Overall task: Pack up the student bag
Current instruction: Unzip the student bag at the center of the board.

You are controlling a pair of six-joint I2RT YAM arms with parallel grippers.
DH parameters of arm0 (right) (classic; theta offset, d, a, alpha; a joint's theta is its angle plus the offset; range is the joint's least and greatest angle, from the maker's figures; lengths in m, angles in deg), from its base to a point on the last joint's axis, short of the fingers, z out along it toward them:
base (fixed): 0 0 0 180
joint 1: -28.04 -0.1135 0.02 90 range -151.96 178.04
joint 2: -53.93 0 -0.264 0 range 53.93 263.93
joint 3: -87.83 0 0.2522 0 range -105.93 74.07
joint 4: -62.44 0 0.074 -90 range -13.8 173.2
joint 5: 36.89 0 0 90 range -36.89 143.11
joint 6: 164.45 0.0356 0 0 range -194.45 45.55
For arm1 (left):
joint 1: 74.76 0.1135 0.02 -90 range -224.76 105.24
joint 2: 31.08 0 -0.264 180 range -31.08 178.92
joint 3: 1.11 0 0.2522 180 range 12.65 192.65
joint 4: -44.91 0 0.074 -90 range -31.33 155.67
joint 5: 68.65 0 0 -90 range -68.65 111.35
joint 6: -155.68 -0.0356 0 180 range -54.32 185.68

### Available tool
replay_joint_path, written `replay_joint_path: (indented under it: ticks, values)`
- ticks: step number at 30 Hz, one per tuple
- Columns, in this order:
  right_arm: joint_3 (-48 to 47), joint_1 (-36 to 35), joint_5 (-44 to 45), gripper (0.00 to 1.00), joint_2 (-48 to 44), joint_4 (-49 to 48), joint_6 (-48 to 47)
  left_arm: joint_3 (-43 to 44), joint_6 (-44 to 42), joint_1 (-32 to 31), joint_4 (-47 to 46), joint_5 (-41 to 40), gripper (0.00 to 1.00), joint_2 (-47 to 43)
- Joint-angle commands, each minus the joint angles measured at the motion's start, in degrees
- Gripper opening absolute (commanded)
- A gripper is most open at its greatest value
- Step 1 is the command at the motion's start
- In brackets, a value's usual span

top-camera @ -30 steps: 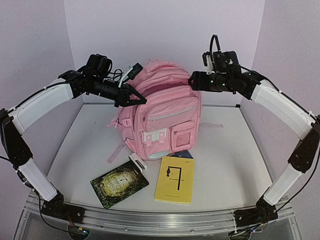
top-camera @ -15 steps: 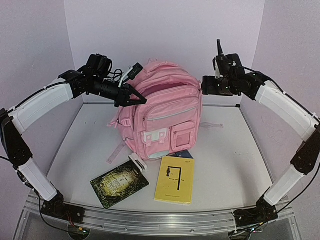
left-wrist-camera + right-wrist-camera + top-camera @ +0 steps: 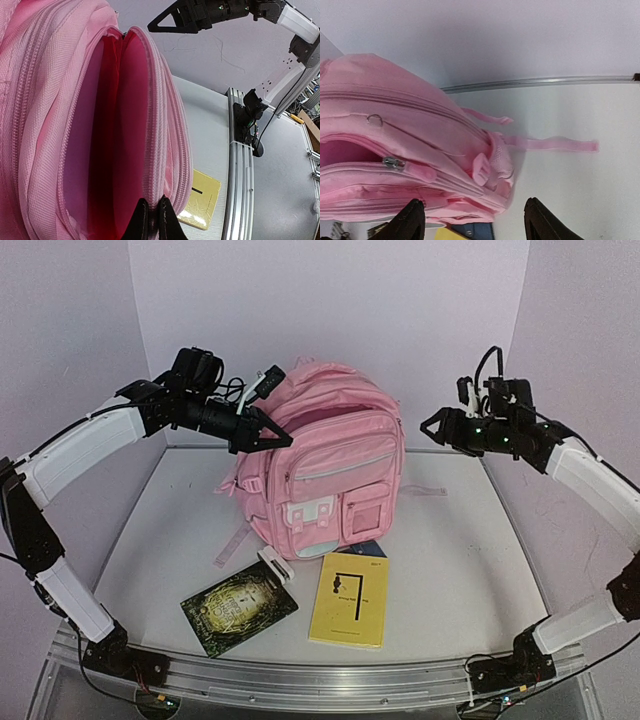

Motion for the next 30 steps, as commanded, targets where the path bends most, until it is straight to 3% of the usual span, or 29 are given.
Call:
replay_joint_path:
  ticks: [1,7,14,30]
  values:
    - [7.6,1.1,-21.1,0.61,-1.5,-20.0,11.9,0.4,-0.3,-0.3,4.0,-1.1,0.00,-0.9]
    - [17.9,1.4,-21.5,0.52,-2.9,-41.8,29.2,0.5,-0.3,-0.3,4.0,-1.3,0.00,-0.9]
    - [24.6,1.4,-17.9,0.50,-2.7,-58.1,43.5,0.5,-0.5,-0.3,4.0,-1.4,0.00,-0.5]
    - [26.4,1.4,-18.2,0.51,3.5,-63.4,50.7,0.7,-1.0,-0.3,4.4,-1.6,0.00,-0.1]
